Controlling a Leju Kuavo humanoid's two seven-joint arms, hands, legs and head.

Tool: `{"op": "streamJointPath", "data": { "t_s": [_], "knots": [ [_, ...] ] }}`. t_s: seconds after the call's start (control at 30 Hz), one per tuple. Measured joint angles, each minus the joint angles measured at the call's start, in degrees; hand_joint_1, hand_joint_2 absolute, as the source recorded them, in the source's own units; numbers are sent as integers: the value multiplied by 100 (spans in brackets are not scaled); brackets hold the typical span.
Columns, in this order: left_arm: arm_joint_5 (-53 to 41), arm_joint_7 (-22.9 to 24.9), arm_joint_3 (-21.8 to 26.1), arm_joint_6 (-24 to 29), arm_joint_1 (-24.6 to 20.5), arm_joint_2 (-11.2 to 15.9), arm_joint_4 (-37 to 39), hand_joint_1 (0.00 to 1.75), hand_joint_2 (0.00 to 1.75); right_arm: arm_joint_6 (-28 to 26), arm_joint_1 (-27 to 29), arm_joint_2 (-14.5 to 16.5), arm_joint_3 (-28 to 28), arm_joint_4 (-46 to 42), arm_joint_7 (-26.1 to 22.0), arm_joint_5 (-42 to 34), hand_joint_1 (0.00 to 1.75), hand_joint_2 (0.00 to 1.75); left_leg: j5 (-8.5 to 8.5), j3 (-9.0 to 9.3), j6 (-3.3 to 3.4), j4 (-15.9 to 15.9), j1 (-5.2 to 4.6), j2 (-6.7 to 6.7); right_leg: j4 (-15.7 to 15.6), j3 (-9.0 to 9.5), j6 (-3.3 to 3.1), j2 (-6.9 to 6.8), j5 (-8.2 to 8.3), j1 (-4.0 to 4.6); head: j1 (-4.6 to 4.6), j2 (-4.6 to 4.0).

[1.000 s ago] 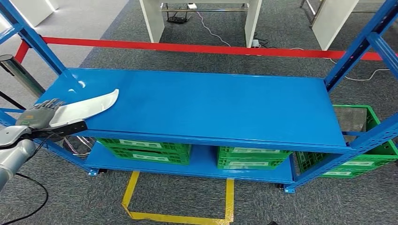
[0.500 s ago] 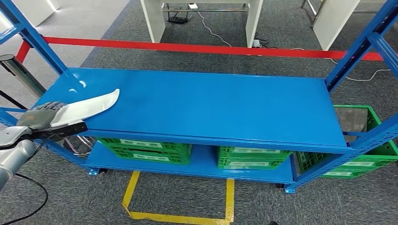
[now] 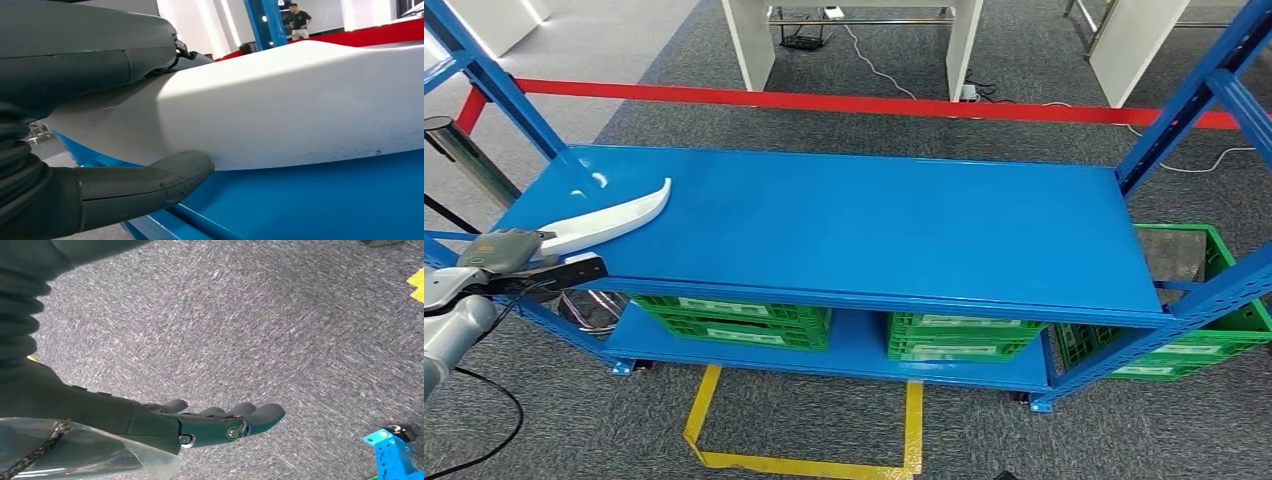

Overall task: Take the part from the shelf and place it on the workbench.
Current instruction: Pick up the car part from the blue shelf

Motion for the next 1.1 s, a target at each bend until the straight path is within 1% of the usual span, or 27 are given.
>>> {"op": "streamJointPath", "data": {
  "t_s": [0.87,1.0,1.1],
  "knots": [
    [155,-82,5,-12,3,64,-1,175,175,-11,-9,0,-75,0,-21,83,0,175,0,-1,0,0,0,0,0,0,0,0,0,0,-1,0],
    [249,-135,45,127,6,75,-2,175,175,-9,-14,0,-97,0,-30,107,0,175,0,0,0,1,0,0,0,0,0,0,0,0,-1,0],
    [248,-62,90,271,6,84,-9,175,175,-3,-19,0,-101,0,-38,114,0,175,0,0,0,1,0,0,0,-1,0,0,0,0,-1,0]
  ]
}}
